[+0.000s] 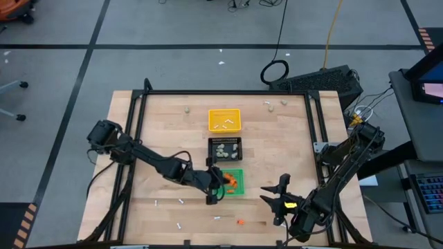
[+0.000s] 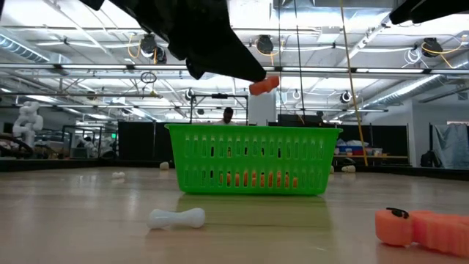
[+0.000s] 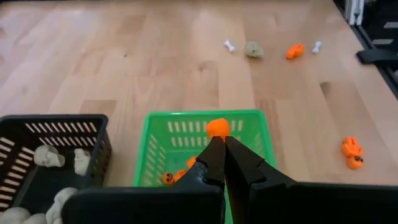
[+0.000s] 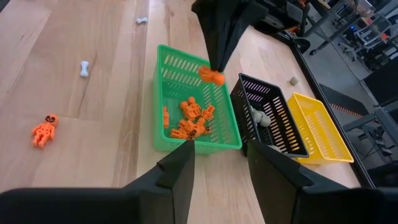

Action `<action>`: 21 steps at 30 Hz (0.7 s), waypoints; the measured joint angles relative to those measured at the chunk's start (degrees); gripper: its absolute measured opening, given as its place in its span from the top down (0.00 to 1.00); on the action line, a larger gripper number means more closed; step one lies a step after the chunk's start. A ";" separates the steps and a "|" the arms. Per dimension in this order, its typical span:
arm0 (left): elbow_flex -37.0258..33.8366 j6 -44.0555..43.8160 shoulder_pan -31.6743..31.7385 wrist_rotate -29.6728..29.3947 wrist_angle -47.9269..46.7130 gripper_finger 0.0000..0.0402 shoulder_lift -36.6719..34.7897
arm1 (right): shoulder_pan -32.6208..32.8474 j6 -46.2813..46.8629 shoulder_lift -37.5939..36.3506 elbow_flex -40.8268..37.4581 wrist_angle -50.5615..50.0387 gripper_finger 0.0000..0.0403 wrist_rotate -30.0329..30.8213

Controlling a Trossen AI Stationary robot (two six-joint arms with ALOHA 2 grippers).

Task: Sort Halloween decoration
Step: Put the orange skeleton toy into the green basket, then put the gray skull toy into the black basket

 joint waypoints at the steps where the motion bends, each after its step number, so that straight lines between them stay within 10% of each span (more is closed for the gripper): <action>1: 0.00 0.00 0.04 0.46 -0.35 1.00 0.00 | 0.00 -0.04 0.00 0.00 0.00 0.66 0.00; 10: 0.09 -1.43 0.13 -0.57 -4.93 0.97 1.84 | 0.00 -0.06 0.00 0.00 -0.05 0.66 0.03; 21: 0.22 0.08 -0.78 -2.20 -3.12 0.59 0.51 | 0.00 4.84 -0.48 0.89 -3.73 0.66 -3.87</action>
